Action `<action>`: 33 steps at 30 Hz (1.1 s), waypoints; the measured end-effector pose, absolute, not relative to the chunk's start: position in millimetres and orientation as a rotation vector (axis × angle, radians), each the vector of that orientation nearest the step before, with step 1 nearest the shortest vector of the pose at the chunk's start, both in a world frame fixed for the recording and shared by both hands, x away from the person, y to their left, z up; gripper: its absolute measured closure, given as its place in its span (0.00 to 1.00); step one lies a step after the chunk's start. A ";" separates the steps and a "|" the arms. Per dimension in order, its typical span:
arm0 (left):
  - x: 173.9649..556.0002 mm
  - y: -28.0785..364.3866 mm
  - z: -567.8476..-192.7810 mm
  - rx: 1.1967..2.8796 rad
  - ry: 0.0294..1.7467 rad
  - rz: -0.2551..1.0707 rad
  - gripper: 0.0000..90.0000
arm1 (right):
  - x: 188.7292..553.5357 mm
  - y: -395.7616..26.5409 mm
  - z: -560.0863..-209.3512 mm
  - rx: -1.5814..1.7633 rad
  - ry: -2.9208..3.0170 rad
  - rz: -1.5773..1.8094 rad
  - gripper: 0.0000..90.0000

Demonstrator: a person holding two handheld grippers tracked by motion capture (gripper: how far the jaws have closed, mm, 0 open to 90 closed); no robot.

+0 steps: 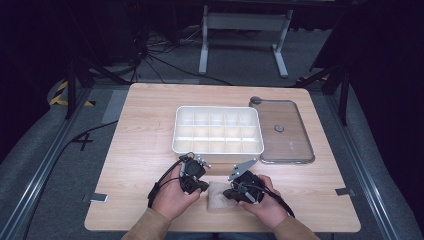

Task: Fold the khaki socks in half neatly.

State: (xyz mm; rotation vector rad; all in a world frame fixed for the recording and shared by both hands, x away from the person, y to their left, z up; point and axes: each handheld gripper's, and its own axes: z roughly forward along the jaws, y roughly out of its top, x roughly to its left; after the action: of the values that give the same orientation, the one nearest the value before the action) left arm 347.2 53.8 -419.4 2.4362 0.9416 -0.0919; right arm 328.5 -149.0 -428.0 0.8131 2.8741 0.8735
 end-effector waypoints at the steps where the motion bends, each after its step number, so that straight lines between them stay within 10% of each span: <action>1: 347.7 54.3 -420.1 2.441 0.932 -0.095 0.96 | 329.9 -148.5 -429.8 0.817 2.877 0.864 1.00; 33: 349.3 50.0 -445.4 2.469 0.912 -0.161 0.92 | 335.3 -153.8 -440.6 0.816 2.819 0.892 1.00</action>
State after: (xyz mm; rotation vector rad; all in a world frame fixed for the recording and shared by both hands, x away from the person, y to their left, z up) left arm 349.3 50.0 -445.4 2.4686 0.9120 -0.1614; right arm 335.3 -153.8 -440.6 0.8164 2.8195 0.8915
